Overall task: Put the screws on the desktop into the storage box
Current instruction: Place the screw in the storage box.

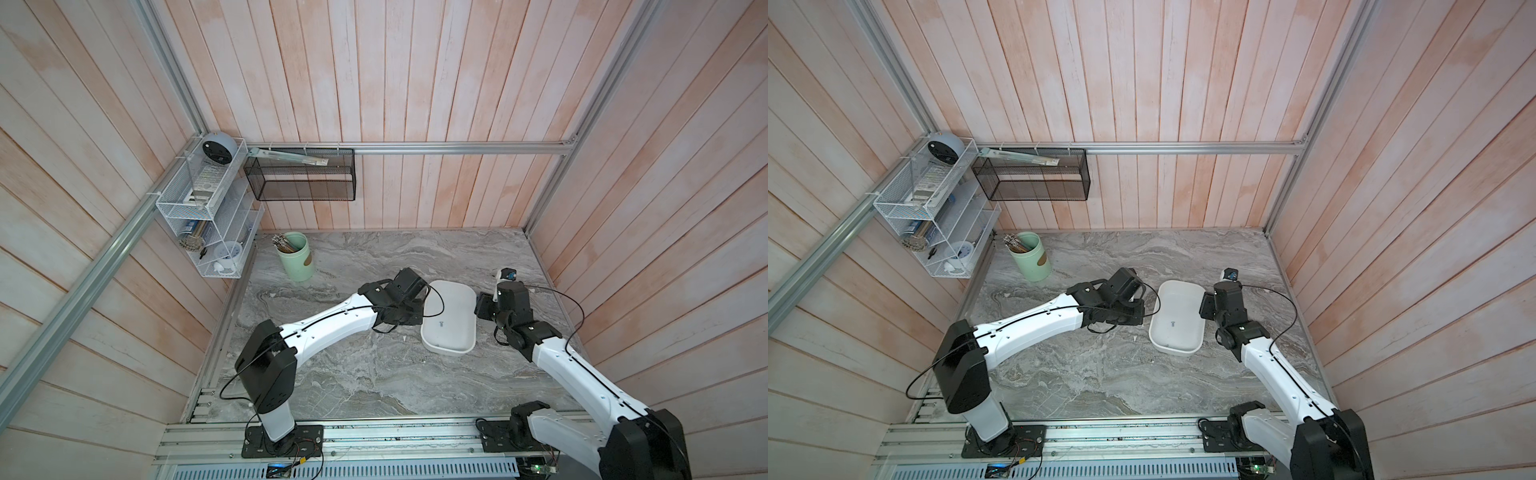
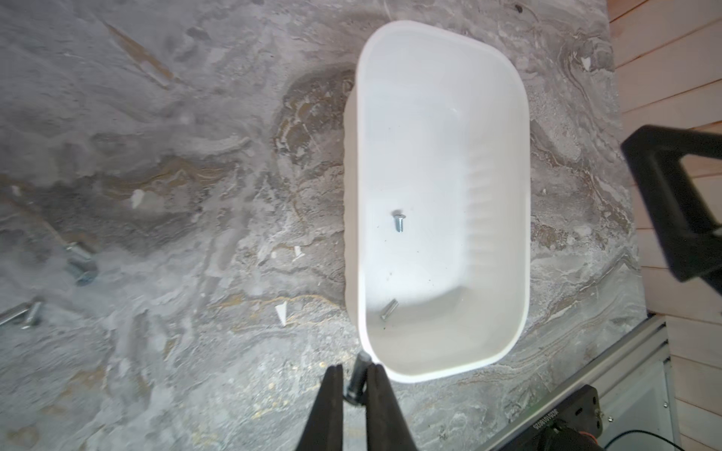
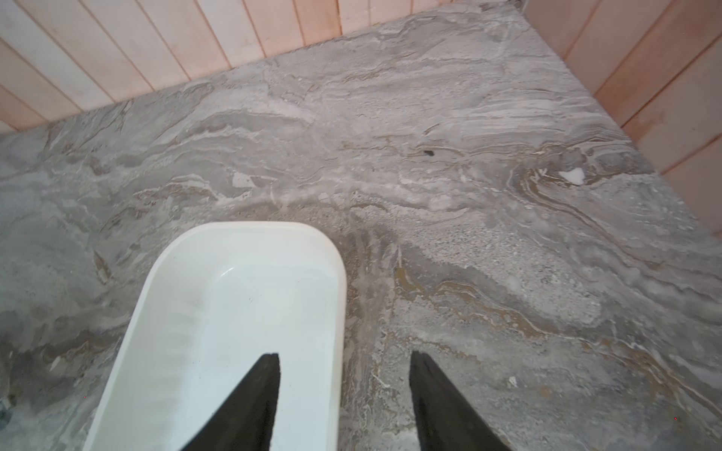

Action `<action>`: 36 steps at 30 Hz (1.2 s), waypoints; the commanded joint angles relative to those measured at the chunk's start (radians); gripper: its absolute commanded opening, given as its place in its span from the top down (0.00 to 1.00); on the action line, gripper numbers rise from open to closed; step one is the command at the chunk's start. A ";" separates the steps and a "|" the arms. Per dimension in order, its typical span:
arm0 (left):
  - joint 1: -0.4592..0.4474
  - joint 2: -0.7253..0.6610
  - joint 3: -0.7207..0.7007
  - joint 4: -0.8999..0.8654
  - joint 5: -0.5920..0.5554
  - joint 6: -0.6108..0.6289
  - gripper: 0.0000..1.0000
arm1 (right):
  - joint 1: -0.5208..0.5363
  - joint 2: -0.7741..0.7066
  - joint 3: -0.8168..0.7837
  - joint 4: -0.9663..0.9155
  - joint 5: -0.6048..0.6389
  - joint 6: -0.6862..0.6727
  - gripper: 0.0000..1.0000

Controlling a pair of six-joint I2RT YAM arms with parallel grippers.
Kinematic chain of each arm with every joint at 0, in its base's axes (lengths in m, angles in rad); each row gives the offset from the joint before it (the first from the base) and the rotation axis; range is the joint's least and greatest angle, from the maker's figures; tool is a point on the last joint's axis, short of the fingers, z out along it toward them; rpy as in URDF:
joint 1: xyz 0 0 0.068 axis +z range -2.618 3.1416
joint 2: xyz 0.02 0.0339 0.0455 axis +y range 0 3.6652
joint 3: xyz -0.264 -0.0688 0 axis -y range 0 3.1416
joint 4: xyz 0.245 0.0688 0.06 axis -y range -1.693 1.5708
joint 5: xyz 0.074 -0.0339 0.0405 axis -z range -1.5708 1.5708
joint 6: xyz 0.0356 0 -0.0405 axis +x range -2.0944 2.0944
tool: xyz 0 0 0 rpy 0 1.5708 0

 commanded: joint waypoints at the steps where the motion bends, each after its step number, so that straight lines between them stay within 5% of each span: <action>1: -0.040 0.088 0.089 0.010 0.025 -0.010 0.90 | -0.044 -0.027 -0.015 -0.024 -0.037 0.055 0.41; 10: -0.070 0.277 0.256 -0.039 0.021 0.002 0.90 | -0.062 -0.030 -0.036 -0.004 -0.077 0.066 0.41; 19: -0.071 0.302 0.283 -0.052 0.013 0.019 0.59 | -0.062 -0.018 -0.040 0.006 -0.088 0.066 0.41; 24: -0.071 0.269 0.291 -0.084 -0.017 0.040 0.57 | -0.062 -0.018 -0.044 0.007 -0.089 0.065 0.41; 31: 0.026 0.027 0.029 -0.041 -0.069 0.037 0.57 | -0.060 -0.008 -0.046 0.052 -0.231 -0.005 0.41; 36: 0.186 -0.267 -0.262 -0.028 -0.086 0.038 0.57 | 0.002 0.027 0.003 0.058 -0.299 -0.024 0.41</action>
